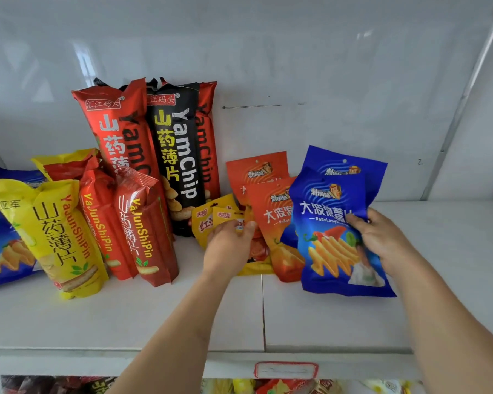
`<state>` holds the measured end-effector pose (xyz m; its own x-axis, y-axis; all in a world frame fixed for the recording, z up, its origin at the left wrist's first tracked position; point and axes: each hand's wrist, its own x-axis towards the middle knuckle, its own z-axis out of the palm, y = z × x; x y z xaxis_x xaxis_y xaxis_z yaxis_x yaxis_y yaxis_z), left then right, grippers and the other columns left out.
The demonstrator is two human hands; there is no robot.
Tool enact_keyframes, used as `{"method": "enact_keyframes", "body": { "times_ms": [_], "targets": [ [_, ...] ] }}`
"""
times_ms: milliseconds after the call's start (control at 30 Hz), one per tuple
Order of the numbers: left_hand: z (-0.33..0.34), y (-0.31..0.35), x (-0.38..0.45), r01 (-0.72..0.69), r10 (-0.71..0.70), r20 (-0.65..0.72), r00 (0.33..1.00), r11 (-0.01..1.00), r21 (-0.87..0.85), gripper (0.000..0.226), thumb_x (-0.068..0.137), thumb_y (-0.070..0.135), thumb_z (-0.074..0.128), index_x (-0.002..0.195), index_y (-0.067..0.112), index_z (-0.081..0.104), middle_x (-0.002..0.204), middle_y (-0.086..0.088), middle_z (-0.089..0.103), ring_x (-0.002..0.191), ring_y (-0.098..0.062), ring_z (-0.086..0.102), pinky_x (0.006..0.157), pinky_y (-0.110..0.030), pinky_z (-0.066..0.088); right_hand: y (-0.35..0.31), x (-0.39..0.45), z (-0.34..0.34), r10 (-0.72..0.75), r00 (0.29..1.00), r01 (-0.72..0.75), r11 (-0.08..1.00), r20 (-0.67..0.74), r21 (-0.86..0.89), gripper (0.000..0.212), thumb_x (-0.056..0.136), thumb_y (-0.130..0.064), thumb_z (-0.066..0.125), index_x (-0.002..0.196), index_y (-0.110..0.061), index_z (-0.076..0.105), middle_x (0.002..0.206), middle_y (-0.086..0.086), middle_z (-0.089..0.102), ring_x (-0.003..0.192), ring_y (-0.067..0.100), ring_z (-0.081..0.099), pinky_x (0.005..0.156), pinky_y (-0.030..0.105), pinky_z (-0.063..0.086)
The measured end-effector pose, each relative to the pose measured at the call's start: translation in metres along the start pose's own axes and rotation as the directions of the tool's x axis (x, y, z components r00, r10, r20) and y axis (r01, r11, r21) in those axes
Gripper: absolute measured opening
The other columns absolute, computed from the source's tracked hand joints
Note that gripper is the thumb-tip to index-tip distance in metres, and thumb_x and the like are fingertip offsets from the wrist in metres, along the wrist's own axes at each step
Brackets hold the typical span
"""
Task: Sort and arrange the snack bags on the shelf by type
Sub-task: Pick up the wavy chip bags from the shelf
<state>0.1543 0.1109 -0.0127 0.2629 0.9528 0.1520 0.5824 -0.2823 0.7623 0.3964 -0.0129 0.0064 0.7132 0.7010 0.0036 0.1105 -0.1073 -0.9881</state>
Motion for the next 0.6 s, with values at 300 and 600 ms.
{"method": "enact_keyframes", "body": {
  "times_ms": [300,600],
  "targets": [
    [0.007,0.048,0.03,0.223,-0.194,0.112,0.974,0.903,-0.367,0.057,0.098,0.052,0.053,0.141,0.016,0.042,0.117,0.003,0.056,0.107,-0.024,0.057,0.087,-0.036,0.048,0.014,0.0,-0.003,-0.013,1.0,0.013,0.998,0.003,-0.061,0.023,0.098,-0.033,0.059,0.111,-0.015,0.058,0.097,0.004,0.073,0.082,0.025,0.071,0.073,0.045,0.059],
    [0.028,0.05,0.072,0.398,-0.273,0.291,0.917,0.688,-0.607,0.044,0.08,0.033,0.083,0.114,0.011,0.065,0.098,-0.011,0.077,0.085,-0.03,0.075,0.081,-0.047,0.061,0.021,0.001,0.0,0.014,0.998,-0.013,0.999,0.057,-0.031,0.025,0.096,-0.035,0.061,0.112,-0.016,0.059,0.102,0.001,0.073,0.084,0.015,0.072,0.06,0.026,0.052]
  ]
}}
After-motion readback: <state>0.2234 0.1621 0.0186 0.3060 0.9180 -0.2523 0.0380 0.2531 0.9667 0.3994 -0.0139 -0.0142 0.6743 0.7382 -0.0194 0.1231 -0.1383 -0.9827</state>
